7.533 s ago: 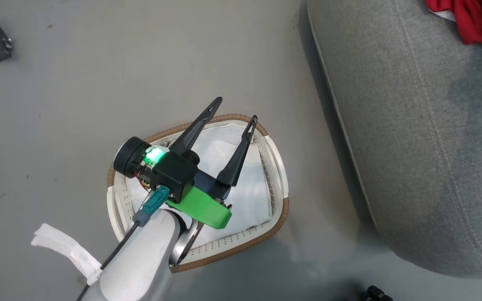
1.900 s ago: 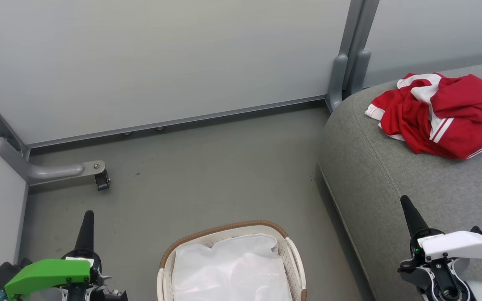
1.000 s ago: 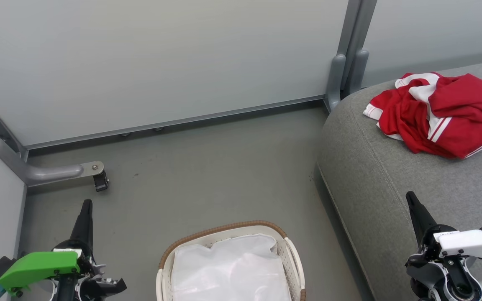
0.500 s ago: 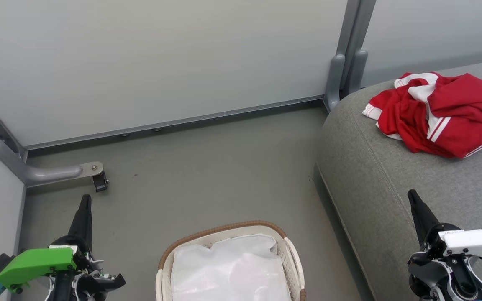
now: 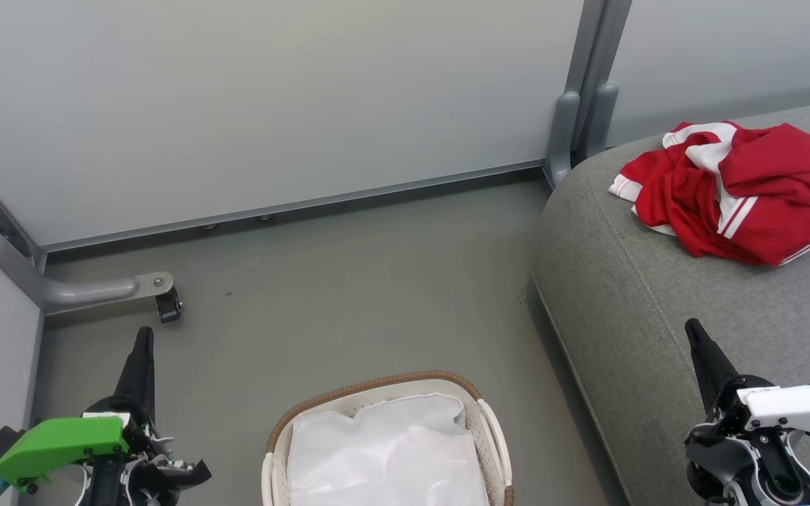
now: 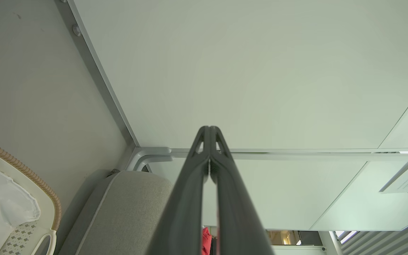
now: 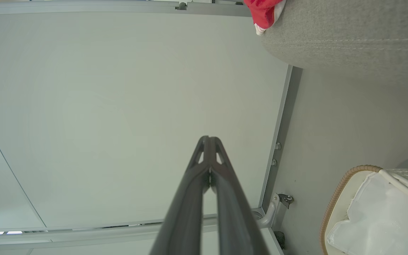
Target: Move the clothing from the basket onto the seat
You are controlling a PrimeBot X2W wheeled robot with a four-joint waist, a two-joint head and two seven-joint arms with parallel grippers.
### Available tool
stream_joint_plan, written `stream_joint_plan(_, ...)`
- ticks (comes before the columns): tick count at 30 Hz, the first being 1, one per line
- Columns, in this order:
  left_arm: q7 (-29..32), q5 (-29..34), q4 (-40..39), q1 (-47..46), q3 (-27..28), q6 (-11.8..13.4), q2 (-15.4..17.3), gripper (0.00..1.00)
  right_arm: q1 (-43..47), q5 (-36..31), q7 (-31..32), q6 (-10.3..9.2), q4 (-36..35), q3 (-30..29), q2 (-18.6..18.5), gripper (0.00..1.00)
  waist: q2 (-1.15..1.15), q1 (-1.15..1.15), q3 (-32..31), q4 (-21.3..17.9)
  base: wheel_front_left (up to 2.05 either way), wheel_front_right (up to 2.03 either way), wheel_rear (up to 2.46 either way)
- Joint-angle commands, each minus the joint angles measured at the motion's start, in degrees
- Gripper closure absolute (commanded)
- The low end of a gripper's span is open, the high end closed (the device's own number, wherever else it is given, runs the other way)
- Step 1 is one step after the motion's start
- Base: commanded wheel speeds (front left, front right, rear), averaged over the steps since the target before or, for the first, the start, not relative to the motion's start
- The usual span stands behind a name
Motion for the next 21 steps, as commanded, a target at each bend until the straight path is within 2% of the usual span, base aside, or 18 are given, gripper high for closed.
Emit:
stream_joint_plan(1, 0.17, -0.18, -0.11, -0.65, 0.16, -0.24, 0.23, 1.00, -0.47, -0.01, 0.07, 0.00, -0.19, -0.20, -0.10, 1.00, 0.00, 0.00, 0.00, 0.00, 0.00, 0.00, 0.00)
stream_joint_plan(21, 0.16, -0.19, -0.12, -0.65, 0.15, -0.24, 0.23, 1.00, -0.48, -0.13, 0.27, 0.00, -0.18, -0.38, 0.03, 1.00, 0.00, 0.00, 0.00, 0.00, 0.00, 0.00, 0.00)
